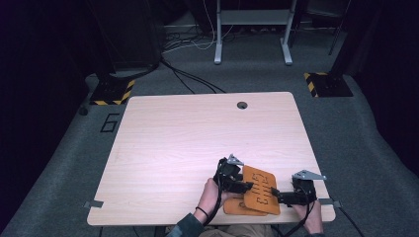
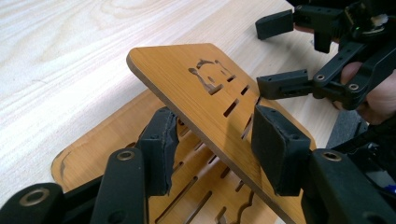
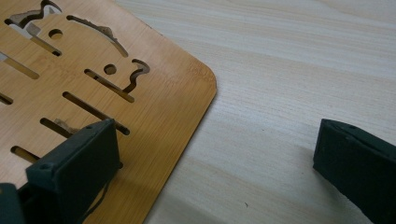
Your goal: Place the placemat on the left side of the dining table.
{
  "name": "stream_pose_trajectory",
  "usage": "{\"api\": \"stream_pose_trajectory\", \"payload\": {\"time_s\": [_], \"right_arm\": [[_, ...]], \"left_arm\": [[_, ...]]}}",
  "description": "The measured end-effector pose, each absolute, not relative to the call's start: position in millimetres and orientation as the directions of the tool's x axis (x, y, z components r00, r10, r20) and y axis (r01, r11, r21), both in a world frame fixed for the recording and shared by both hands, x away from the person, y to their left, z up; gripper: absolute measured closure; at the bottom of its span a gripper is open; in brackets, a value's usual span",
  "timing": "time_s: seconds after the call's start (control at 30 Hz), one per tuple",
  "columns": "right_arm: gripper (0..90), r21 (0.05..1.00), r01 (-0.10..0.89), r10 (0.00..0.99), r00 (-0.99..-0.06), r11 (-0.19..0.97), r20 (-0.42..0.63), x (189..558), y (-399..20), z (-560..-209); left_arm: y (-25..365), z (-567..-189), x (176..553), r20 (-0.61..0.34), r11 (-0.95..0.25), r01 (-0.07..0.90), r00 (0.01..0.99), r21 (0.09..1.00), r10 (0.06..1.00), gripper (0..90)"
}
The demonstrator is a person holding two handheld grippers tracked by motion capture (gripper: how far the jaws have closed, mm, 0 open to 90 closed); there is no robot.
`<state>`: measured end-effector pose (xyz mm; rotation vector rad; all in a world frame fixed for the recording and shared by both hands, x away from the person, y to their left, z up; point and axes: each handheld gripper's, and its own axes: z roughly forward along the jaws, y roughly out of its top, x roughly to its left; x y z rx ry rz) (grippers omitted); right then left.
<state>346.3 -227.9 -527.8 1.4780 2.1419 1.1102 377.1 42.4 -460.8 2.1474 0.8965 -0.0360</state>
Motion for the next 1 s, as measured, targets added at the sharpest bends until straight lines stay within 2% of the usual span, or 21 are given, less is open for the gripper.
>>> {"api": "stream_pose_trajectory", "payload": {"time_s": [0.2, 0.3, 0.53, 0.93, 1.0], "right_arm": [[0.0, 0.745, 0.651, 0.898, -0.404, 0.150, 0.173, 345.5, -229.5, -527.8], [0.0, 0.747, 0.649, 0.900, -0.400, 0.143, 0.175, 345.2, -229.7, -527.7], [0.0, 0.752, 0.646, 0.904, -0.389, 0.131, 0.176, 344.3, -230.1, -527.6], [0.0, 0.820, 0.571, 0.924, -0.337, 0.047, 0.181, 335.2, -238.3, -525.5], [0.0, 0.833, 0.553, 0.935, -0.302, 0.012, 0.188, 333.0, -240.6, -525.2]], "left_arm": [[43.0, -458.0, 378.8, -0.339, -0.405, 0.622, 0.742, 0.670, 0.579, 55.2], [40.5, -462.1, 379.8, -0.418, -0.391, 0.648, 0.740, 0.653, 0.527, 58.7], [37.9, -464.7, 383.3, -0.445, -0.362, 0.665, 0.724, 0.653, 0.526, 63.4], [36.2, -460.2, 393.3, -0.539, -0.251, 0.703, 0.685, 0.666, 0.490, 77.8], [35.9, -459.9, 395.0, -0.565, -0.228, 0.714, 0.675, 0.662, 0.475, 80.8]]}}
